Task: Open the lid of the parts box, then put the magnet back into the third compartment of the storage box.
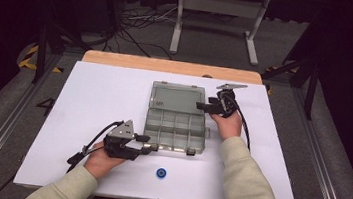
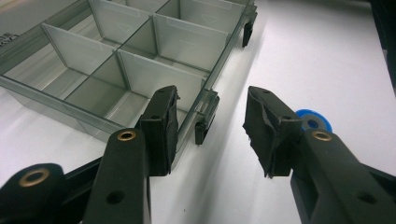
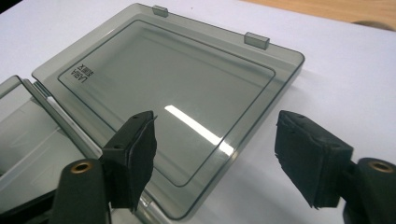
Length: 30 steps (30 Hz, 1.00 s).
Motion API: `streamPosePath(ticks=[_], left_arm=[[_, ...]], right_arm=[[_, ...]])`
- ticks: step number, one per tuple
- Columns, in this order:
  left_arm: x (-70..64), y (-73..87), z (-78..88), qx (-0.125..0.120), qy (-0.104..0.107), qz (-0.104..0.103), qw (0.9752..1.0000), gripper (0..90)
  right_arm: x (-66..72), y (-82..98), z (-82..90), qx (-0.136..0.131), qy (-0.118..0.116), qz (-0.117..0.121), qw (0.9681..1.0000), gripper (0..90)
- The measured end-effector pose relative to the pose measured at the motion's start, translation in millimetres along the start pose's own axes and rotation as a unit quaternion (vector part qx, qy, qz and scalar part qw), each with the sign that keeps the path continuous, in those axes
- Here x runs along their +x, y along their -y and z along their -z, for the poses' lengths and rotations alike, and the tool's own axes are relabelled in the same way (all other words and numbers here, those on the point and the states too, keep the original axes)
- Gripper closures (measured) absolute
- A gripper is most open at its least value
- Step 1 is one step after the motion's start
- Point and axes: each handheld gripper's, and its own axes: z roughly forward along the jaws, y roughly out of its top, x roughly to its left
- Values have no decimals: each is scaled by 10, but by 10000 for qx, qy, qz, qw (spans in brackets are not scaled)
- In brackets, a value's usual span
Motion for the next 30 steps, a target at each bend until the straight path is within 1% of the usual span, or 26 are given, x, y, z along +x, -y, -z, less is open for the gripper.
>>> streamPosePath(ticks=[2, 4, 5, 6, 10, 13, 14, 15, 17, 18, 19, 20, 21, 22, 23, 25, 26, 28, 30], left_arm=[[-12, -4, 0, 11, -5, -2, 10000, 529], [-45, -15, 16, 63, -80, -91, 9999, 506], [-45, -15, 16, 63, -80, -91, 9999, 492], [-66, -22, 35, 85, -128, -159, 9998, 492], [-98, -44, 125, -66, -221, -153, 9996, 434], [-105, -53, 213, -184, -284, -94, 9994, 388], [-106, -51, 245, -213, -304, -38, 9993, 368], [-101, -49, 271, -251, -312, -22, 9992, 358], [-89, -47, 329, -313, -379, -26, 9988, 346], [-90, -42, 342, -343, -372, 27, 9987, 338], [-84, -39, 366, -353, -401, 26, 9986, 332], [-80, -29, 397, -376, -402, 77, 9985, 326], [-80, -29, 397, -376, -402, 77, 9985, 323], [-76, -23, 413, -381, -424, 77, 9983, 319], [-77, -13, 427, -413, -415, 135, 9982, 319], [-63, -1, 481, -413, -460, 100, 9980, 308], [-67, 9, 502, -445, -464, 149, 9978, 302], [-59, 33, 556, -453, -502, 152, 9976, 297], [-62, 59, 591, -463, -464, 271, 9975, 288]], right_arm=[[16, -11, 65, 10, 35, 20, 10000, 272], [45, -16, 129, 49, 88, 76, 9999, 260], [45, -16, 129, 49, 88, 76, 9999, 260], [67, -16, 172, 48, 99, 119, 9999, 259], [177, 5, 351, -163, 79, 332, 9993, 239], [272, 28, 462, -273, 28, 491, 9984, 224], [314, 39, 507, -323, 7, 557, 9979, 218], [357, 51, 550, -397, -41, 615, 9973, 216], [421, 68, 602, -453, -108, 690, 9965, 211], [482, 80, 643, -487, -124, 782, 9957, 207], [509, 84, 661, -518, -136, 854, 9949, 205], [550, 90, 688, -538, -173, 901, 9943, 202], [613, 95, 726, -588, -235, 966, 9933, 199], [643, 99, 745, -612, -255, 1005, 9927, 198], [643, 99, 745, -612, -255, 1005, 9927, 198], [731, 110, 792, -670, -305, 1117, 9910, 192], [769, 115, 810, -686, -326, 1167, 9903, 191], [856, 134, 851, -721, -371, 1261, 9887, 189], [926, 158, 891, -808, -384, 1334, 9870, 190]])
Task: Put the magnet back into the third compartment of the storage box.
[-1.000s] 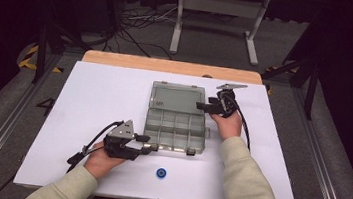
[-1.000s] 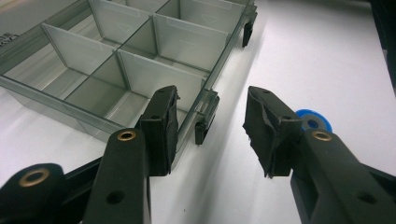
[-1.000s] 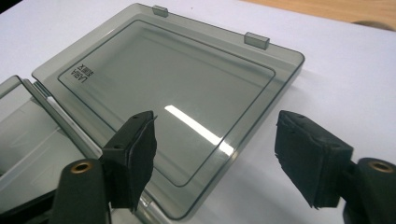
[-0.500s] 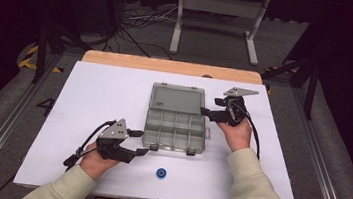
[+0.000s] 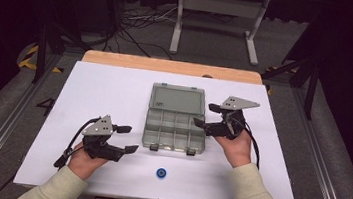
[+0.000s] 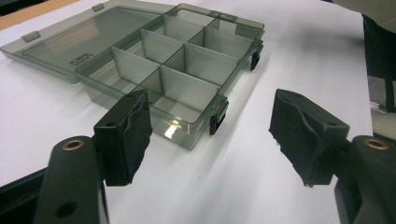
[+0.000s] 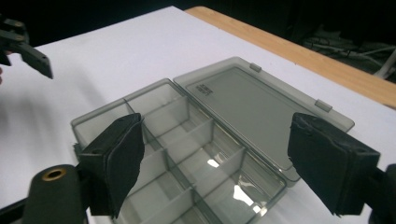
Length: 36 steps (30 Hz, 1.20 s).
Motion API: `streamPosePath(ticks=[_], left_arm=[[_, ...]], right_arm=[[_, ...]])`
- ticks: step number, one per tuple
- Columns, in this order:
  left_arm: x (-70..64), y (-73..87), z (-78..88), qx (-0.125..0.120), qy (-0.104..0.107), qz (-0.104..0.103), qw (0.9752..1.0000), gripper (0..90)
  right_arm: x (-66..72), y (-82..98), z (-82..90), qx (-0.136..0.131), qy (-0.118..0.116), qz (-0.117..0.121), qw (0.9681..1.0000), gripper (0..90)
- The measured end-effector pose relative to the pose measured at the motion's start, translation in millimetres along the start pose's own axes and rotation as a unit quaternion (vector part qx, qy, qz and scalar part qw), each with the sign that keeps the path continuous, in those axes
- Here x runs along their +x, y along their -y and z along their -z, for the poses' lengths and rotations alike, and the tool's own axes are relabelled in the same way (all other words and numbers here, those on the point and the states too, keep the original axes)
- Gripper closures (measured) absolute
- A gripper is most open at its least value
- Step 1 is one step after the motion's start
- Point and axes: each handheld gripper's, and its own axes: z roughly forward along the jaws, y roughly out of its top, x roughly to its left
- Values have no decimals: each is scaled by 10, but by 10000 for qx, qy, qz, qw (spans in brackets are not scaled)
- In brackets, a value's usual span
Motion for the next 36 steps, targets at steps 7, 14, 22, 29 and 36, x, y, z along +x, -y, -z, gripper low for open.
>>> streamPosePath(ticks=[7, 14, 22, 29, 36], left_arm=[[-27, 30, 107, -57, -70, 18, 10000, 277], [11, 55, 114, -100, -145, 30, 9998, 275], [44, 65, 121, -115, -190, 35, 9997, 273], [52, 77, 119, -131, -180, 101, 9997, 270], [69, 79, 118, -150, -216, 61, 9996, 262]], right_arm=[[153, 26, 84, -77, -99, 124, 9998, 188], [334, -116, 177, 16, -404, 362, 9985, 188], [566, -219, 120, 789, -683, 664, 9923, 158], [769, -220, 11, 1429, -912, 1039, 9800, 159], [915, -190, -72, 1811, -1068, 1274, 9693, 159]])
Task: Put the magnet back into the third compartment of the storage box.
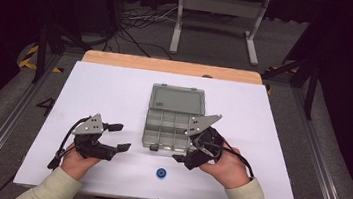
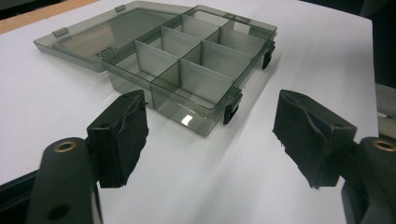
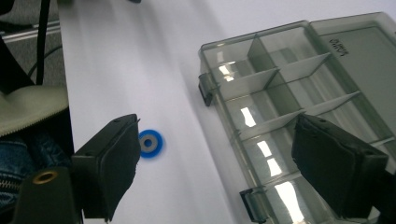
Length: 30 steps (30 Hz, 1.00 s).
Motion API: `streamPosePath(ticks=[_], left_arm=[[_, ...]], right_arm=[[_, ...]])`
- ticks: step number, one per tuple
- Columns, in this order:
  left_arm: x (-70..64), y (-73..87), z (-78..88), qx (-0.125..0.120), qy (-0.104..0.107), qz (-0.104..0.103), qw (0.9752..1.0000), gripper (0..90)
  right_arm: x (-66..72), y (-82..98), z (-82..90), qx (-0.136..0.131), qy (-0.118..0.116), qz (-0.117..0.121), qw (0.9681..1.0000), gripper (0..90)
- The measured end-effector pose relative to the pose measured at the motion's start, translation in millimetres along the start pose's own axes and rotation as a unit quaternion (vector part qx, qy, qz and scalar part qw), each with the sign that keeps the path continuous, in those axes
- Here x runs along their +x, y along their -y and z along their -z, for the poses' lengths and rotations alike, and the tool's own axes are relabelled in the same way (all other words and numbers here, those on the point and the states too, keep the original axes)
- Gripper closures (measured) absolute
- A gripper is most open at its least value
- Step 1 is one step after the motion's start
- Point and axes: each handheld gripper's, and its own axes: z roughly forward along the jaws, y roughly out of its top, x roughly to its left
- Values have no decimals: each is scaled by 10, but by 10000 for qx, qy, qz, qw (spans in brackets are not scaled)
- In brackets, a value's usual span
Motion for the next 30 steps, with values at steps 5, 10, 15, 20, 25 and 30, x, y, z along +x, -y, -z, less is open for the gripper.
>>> streamPosePath(ticks=[5, 10, 15, 20, 25, 30], left_arm=[[3, 1, -3, -9, 0, 5, 10000, 257], [2, 5, 2, -6, 6, 62, 10000, 257], [4, 7, 7, -12, -9, 66, 10000, 257], [14, 7, 13, -22, -39, 33, 10000, 257], [15, 7, 13, -37, -39, 33, 10000, 257], [16, 6, 13, -31, -47, 28, 10000, 256]], right_arm=[[57, -2, -92, 159, -169, 77, 9997, 156], [119, -7, -185, 393, -264, 174, 9987, 154], [163, 2, -263, 502, -369, 250, 9977, 154], [208, 19, -351, 597, -453, 286, 9968, 158], [251, 29, -435, 696, -545, 381, 9954, 162], [304, 33, -529, 818, -661, 441, 9935, 167]])
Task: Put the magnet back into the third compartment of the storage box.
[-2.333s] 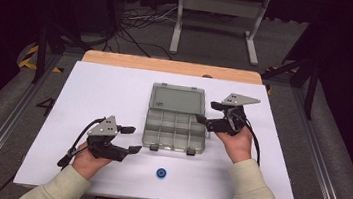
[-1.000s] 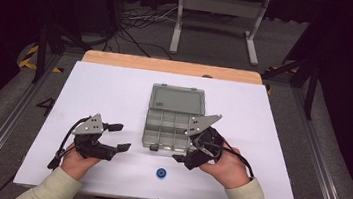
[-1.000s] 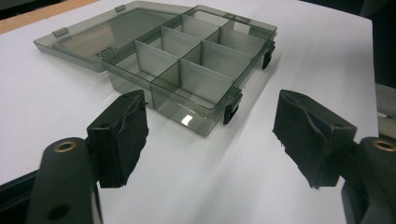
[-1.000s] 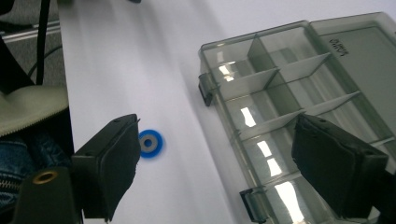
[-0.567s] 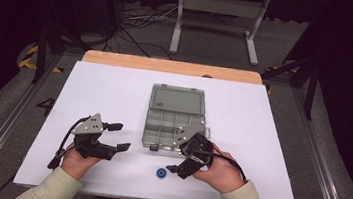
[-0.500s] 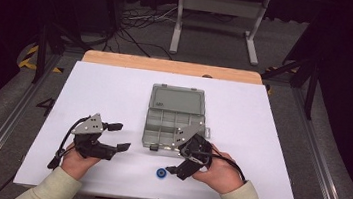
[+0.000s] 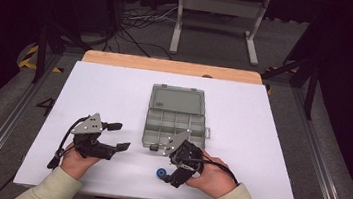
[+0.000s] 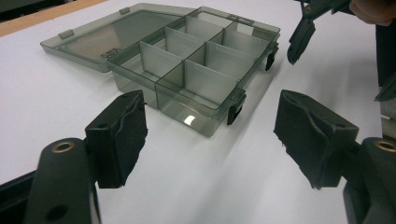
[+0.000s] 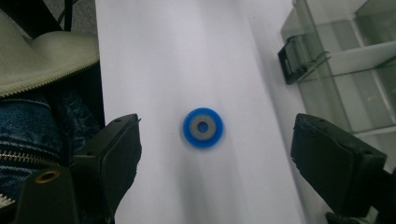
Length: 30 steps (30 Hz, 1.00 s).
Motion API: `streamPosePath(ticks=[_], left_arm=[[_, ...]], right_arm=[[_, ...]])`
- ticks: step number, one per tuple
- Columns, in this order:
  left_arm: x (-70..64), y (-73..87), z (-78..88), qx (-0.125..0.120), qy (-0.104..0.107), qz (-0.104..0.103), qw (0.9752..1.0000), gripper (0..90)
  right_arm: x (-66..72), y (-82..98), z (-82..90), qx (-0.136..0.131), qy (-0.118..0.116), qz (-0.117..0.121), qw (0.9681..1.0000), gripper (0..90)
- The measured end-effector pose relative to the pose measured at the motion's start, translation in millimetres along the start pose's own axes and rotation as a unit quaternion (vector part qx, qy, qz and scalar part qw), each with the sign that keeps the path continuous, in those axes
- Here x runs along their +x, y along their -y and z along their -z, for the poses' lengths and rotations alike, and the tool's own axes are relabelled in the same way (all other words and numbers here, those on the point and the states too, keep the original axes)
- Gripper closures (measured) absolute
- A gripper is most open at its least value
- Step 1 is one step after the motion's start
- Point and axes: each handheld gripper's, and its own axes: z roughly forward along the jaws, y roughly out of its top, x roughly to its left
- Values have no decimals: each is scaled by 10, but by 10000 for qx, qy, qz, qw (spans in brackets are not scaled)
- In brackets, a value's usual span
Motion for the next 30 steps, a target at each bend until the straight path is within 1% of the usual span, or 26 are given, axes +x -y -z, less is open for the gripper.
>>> streamPosePath(ticks=[2, 5, 7, 8, 9, 11, 12, 14, 18, 19, 20, 23, 24, 26, 27, 28, 30], left_arm=[[-1, 0, -1, 0, 2, 1, 10000, 257], [-4, -1, 2, 1, -4, 14, 10000, 257], [1, -1, 6, 5, 5, -7, 10000, 257], [2, -1, 5, 3, 8, -3, 10000, 257], [2, 0, 5, 2, 10, 3, 10000, 256], [3, 0, 6, 5, 6, 0, 10000, 257], [2, 0, 5, 6, 17, 3, 10000, 257], [1, -1, 7, 8, 14, -3, 10000, 257], [1, 0, 10, 7, 13, 5, 10000, 257], [0, -1, 14, 15, -1, -1, 10000, 257], [-1, -2, 15, 16, -2, -5, 10000, 257], [-6, -1, 13, 15, -5, 17, 10000, 257], [-2, 0, 10, 19, -2, -11, 10000, 257], [-3, 1, 6, 17, -11, -8, 10000, 257], [-3, 1, 6, 17, -9, -5, 10000, 257], [-3, 1, 6, 16, -10, -5, 10000, 257], [-7, 1, 3, 15, -9, 19, 10000, 256]], right_arm=[[7, -4, -18, 25, 17, -9, 10000, 167], [20, -6, -72, 100, -69, 28, 9999, 170], [26, -6, -105, 129, -58, 11, 9999, 170], [25, -6, -123, 140, -63, 48, 9999, 171], [32, -5, -137, 205, -107, 32, 9997, 171], [43, -4, -176, 254, -143, 15, 9996, 173], [47, -5, -194, 275, -125, 6, 9995, 173], [52, -7, -218, 328, -179, 38, 9993, 176], [66, -7, -279, 389, -190, 28, 9991, 183], [60, -6, -291, 392, -216, 56, 9990, 188], [61, -4, -305, 403, -219, 27, 9989, 193], [61, -1, -323, 392, -236, 19, 9990, 208], [63, -1, -325, 401, -219, -14, 9990, 216], [46, 1, -337, 368, -225, 22, 9991, 251], [41, 1, -352, 353, -185, 26, 9992, 268], [46, 3, -361, 381, -202, -10, 9991, 287], [44, 6, -381, 425, -183, 34, 9989, 318]])
